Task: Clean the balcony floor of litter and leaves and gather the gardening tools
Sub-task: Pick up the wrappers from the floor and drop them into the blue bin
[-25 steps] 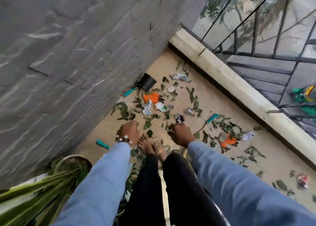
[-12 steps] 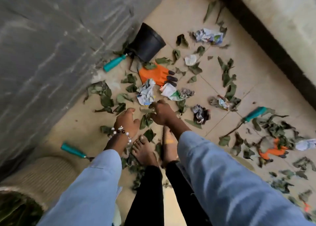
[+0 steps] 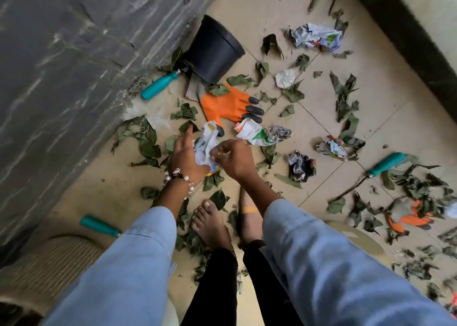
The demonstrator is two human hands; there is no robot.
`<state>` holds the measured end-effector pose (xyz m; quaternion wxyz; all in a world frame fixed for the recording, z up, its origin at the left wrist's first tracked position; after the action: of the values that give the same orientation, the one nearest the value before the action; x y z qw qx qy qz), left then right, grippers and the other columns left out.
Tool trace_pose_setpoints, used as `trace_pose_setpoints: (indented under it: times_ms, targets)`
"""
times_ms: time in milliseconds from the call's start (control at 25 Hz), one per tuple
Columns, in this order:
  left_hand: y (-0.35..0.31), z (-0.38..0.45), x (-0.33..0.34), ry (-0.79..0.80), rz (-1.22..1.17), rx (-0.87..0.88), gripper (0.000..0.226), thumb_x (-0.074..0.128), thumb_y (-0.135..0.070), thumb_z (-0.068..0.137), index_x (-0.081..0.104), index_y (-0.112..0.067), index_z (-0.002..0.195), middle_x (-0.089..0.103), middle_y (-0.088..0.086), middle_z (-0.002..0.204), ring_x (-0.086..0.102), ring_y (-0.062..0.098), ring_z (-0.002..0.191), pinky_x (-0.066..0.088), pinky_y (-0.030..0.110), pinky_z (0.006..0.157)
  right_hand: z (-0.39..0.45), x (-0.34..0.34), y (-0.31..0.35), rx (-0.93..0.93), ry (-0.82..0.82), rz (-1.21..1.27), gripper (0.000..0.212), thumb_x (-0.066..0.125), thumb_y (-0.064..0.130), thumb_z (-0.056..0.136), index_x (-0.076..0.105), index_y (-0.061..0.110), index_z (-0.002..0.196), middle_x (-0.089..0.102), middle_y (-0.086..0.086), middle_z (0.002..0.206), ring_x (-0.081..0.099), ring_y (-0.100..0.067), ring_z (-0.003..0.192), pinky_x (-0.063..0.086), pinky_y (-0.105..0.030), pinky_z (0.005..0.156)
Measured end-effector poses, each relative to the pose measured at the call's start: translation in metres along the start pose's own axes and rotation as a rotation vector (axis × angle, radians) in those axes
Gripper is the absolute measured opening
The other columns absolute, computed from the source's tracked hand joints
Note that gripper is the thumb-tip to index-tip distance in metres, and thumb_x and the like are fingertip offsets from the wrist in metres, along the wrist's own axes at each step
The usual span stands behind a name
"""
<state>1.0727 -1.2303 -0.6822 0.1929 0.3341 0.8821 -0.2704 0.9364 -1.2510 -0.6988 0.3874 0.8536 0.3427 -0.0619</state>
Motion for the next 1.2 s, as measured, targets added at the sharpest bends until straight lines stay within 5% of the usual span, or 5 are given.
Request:
trace_pose_setpoints:
  times_ms: [240,360,600,920,1200]
  targets:
    - [-0.044,-0.024,0.010,0.271,-0.143,0.109,0.085,0.073,-0.046,0.047,0.061,-0.007,0.123,0.067,0.012,0.116,0.062,0.028,0.108,0.048,0.035,0.092,-0.033,-0.047,0.019,0.129,0.142,0.701,0.010,0.067,0.001,0.084,0.064,0.010,0.087,0.068,-0.011,0.082,0.064,-0.021,0.074,0.054,-0.032,0.069]
    - [-0.039,-0.022,0.009,0.075,-0.021,0.027,0.043,0.075,-0.029,0.075,0.068,-0.005,0.109,0.070,0.017,0.109,0.063,0.035,0.101,0.044,0.029,0.077,-0.013,-0.095,-0.035,0.201,-0.145,-0.126,0.016,0.063,0.019,0.087,0.064,0.011,0.101,0.062,-0.016,0.115,0.056,-0.033,0.108,0.046,-0.040,0.091]
    - [-0.011,-0.007,0.026,0.001,-0.114,-0.001,0.035,0.078,-0.026,0.078,0.071,-0.003,0.105,0.072,0.013,0.105,0.065,0.029,0.098,0.045,0.027,0.074,0.013,-0.059,-0.092,0.201,0.249,-0.957,0.037,0.055,0.021,0.090,0.051,0.019,0.127,0.003,-0.007,0.159,-0.006,-0.039,0.144,0.006,-0.068,0.108]
    - [-0.047,-0.050,-0.001,-0.033,-0.284,-0.104,0.029,0.076,-0.026,0.081,0.071,-0.003,0.098,0.069,0.008,0.094,0.061,0.020,0.086,0.035,0.020,0.065,-0.048,-0.124,-0.039,0.128,-0.320,-0.458,0.020,0.057,0.008,0.082,0.067,0.017,0.098,0.064,-0.001,0.101,0.045,-0.023,0.110,0.025,-0.042,0.092]
    - [-0.136,-0.117,-0.006,0.145,-0.795,-0.356,0.018,0.078,-0.032,0.078,0.065,-0.020,0.081,0.060,0.001,0.074,0.052,0.022,0.066,0.047,0.037,0.067,-0.129,-0.171,0.032,0.062,-0.284,0.383,0.040,0.063,-0.007,0.071,0.066,0.015,0.104,0.056,0.008,0.059,0.050,0.002,0.049,0.041,-0.014,0.053]
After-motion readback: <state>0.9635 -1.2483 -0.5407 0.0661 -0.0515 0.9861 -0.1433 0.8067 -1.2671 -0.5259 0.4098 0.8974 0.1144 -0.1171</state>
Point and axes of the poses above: each hand's wrist, its own z-axis towards the middle knuckle, its own x-axis out of the palm, y = z × x, the point moved 9 cm from there along z, towards the middle knuckle
